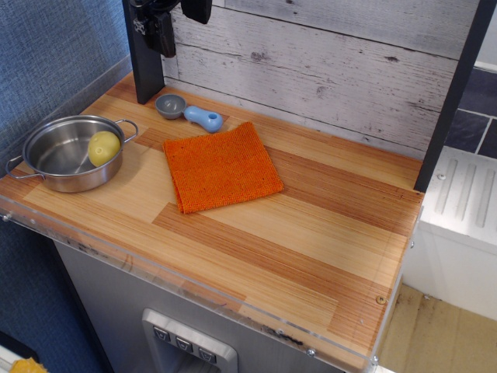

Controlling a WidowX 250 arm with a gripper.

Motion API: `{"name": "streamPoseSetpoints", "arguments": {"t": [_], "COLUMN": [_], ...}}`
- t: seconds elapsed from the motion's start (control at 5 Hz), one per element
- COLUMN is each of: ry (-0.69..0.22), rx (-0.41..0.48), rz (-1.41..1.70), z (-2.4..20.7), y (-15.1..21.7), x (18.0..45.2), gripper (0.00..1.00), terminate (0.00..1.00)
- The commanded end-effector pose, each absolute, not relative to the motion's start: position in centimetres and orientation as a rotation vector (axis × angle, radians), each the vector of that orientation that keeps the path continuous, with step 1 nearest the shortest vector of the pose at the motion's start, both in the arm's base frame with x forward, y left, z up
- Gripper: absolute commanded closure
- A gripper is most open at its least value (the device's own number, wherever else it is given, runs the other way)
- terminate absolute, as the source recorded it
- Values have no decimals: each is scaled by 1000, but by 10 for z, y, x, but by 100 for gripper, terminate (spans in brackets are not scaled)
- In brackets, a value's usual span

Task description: Move the orange cloth to the near edge of the table

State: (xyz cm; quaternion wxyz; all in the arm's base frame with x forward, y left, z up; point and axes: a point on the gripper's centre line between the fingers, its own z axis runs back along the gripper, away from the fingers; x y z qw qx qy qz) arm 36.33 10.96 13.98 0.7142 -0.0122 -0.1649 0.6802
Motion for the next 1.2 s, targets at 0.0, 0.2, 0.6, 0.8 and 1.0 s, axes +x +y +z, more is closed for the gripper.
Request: {"name": "streamPoseSetpoints", "arguments": {"t": [0.0,0.2,0.6,0.8,1.0], "ry": [-365,-334,-261,-209,-172], "rx": [-27,-10,-18,-26,-4], "rz": [1507,1490,1460,1461,1451], "z": [140,122,90,71,55], "y": [110,100,83,70,65], "x": [363,358,347,342,337], "gripper": [0,0,0,0,0], "terminate": [0,0,0,0,0]}}
